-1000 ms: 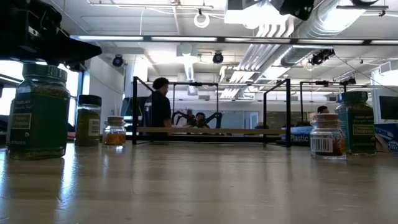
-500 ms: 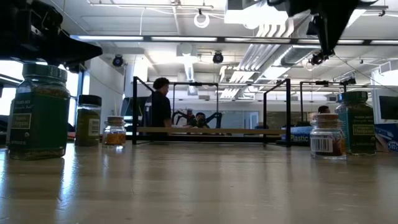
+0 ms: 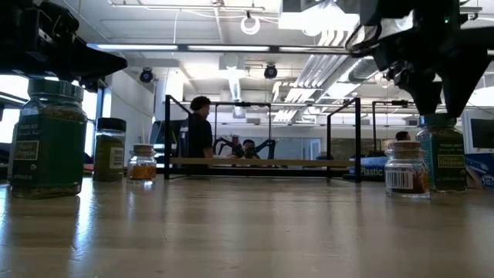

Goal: Shelf spices
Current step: Put the green seasoning bottle on the shelf

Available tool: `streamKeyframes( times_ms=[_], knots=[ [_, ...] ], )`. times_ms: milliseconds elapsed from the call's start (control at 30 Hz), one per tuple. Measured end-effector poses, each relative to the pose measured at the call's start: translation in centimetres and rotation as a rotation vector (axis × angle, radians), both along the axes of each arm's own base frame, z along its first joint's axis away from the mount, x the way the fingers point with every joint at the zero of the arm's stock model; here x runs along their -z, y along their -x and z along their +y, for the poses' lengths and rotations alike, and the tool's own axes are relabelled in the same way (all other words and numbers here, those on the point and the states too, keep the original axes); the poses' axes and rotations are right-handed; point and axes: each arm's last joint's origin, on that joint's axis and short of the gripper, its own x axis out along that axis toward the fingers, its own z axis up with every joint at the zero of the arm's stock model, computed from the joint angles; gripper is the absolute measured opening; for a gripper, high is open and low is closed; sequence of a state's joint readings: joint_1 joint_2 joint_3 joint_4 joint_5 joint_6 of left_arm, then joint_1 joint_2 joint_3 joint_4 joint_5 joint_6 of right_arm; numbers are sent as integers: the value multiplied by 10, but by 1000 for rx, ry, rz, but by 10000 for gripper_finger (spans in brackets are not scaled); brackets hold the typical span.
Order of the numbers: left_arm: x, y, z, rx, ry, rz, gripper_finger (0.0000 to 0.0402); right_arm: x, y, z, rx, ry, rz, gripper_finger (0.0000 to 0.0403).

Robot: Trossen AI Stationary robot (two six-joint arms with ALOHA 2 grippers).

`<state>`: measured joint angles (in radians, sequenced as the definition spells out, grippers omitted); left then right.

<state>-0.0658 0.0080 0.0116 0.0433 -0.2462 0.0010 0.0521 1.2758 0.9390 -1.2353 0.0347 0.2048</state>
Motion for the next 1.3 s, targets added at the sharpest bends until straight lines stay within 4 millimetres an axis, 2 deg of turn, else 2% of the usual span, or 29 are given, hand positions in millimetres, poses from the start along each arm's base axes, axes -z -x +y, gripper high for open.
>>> streamKeyframes(
  times_ms=[167, 300, 433, 600, 667, 833, 1033, 1167, 1300],
  knots=[
    [0, 0, 0, 0, 8, -4, 1, 15, 0, 1, -41, -6, -18, 326],
    [0, 0, 0, 0, 26, -8, 1, 19, -3, 0, -50, 5, -57, 313],
    [0, 0, 0, 0, 26, -9, 1, 23, -4, 0, -57, 5, -72, 275],
    [0, 0, 0, 0, 25, -9, 1, 25, -5, 1, -39, -16, -88, 196],
    [0, 0, 0, 0, 25, -9, 1, 22, -8, 1, -3, -23, -117, 187],
    [0, 0, 0, 0, 24, -9, 1, -1, -25, 2, 38, -33, -218, 187],
    [-1, 0, 0, 0, 24, -11, 1, -54, -67, -2, 29, 24, -364, 187],
    [-1, 0, 0, 1, 25, -15, 1, -89, -99, -21, -8, 92, -413, 187],
    [-1, 0, 0, 1, 26, -19, 1, -111, -128, -55, -60, 151, -408, 187]
  ],
)
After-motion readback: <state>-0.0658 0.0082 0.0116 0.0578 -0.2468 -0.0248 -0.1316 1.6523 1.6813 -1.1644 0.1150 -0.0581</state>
